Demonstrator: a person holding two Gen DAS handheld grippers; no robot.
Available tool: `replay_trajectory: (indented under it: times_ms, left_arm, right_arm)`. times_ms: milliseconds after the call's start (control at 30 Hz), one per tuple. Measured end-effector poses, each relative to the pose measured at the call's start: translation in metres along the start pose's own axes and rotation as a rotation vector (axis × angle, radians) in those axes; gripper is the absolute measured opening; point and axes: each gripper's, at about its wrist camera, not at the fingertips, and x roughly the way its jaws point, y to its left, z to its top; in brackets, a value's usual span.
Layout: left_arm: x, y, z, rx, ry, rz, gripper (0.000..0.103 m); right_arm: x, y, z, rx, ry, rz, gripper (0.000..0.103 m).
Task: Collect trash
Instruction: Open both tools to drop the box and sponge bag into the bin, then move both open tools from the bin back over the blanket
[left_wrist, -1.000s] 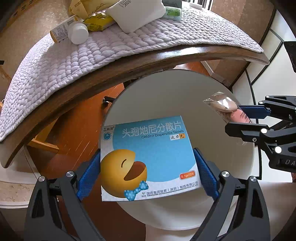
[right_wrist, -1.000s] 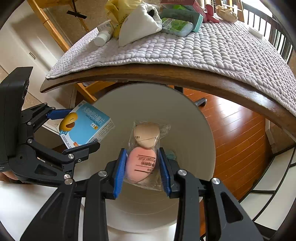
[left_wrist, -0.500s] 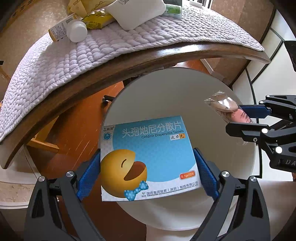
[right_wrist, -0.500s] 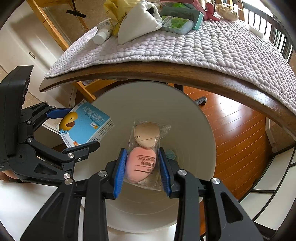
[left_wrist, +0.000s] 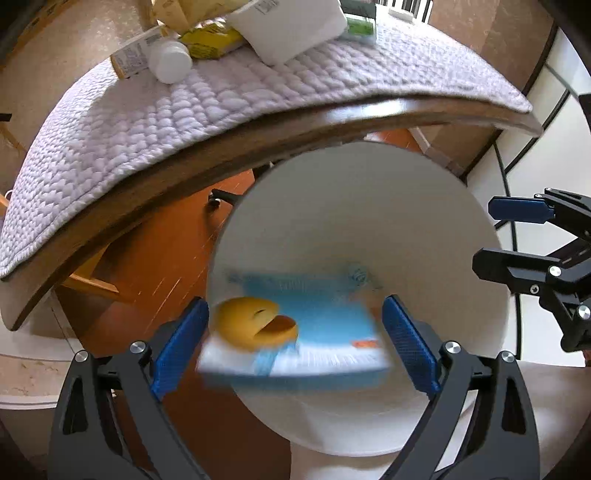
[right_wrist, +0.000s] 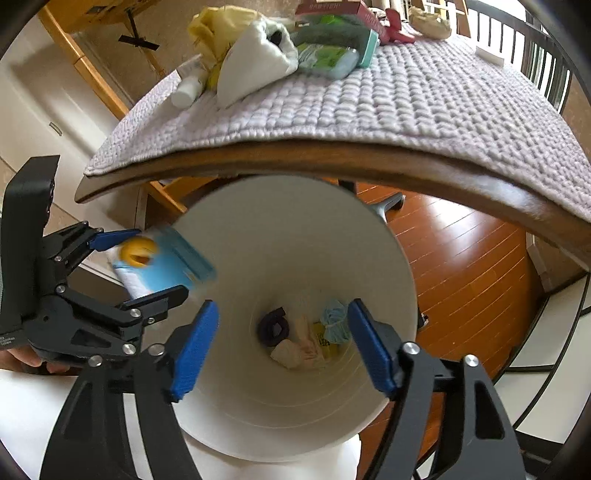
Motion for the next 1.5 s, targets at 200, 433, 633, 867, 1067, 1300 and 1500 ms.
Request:
replay_trajectory:
  times_ms: [200, 433, 633, 867, 1067, 1300, 1500]
  left_arm:
    - [-0.040, 0.012, 0.001, -0.016, -0.102, -0.035, 0.101]
    - [-0.097, 0.033, 0.027, -0.065, -0.315, 0.009, 0.102]
    - [-0.090, 0.063, 0.057, -0.148, -0.338, 0.029, 0.102]
    - [-0.062, 0.099, 0.088, -0.164, -0.304, 0.015, 0.102]
    - [-0.037, 0.099, 0.109, -0.065, -0.274, 0.025, 0.102]
    - [-0.016, 0.096, 0.126, 0.102, -0.247, 0.034, 0.102]
    - [-0.009, 0.102, 0.131, 0.186, -0.257, -0.030, 0.101]
  right_arm:
    - [-0.029, 0.006, 0.006, -0.071, -0.080, -0.056, 0.086]
    - [-0.076, 0.031, 0.034, -0.186, -0.287, -0.208, 0.099]
    - [-0.086, 0.035, 0.072, -0.160, -0.365, -0.129, 0.099]
    - [-0.054, 0.057, 0.104, -0.272, -0.352, -0.157, 0.099]
    - [-0.026, 0.066, 0.122, -0.314, -0.324, -0.153, 0.099]
    - [-0.002, 0.074, 0.139, -0.352, -0.299, -0.137, 0.099]
    - [0.007, 0.072, 0.147, -0.327, -0.290, -0.109, 0.098]
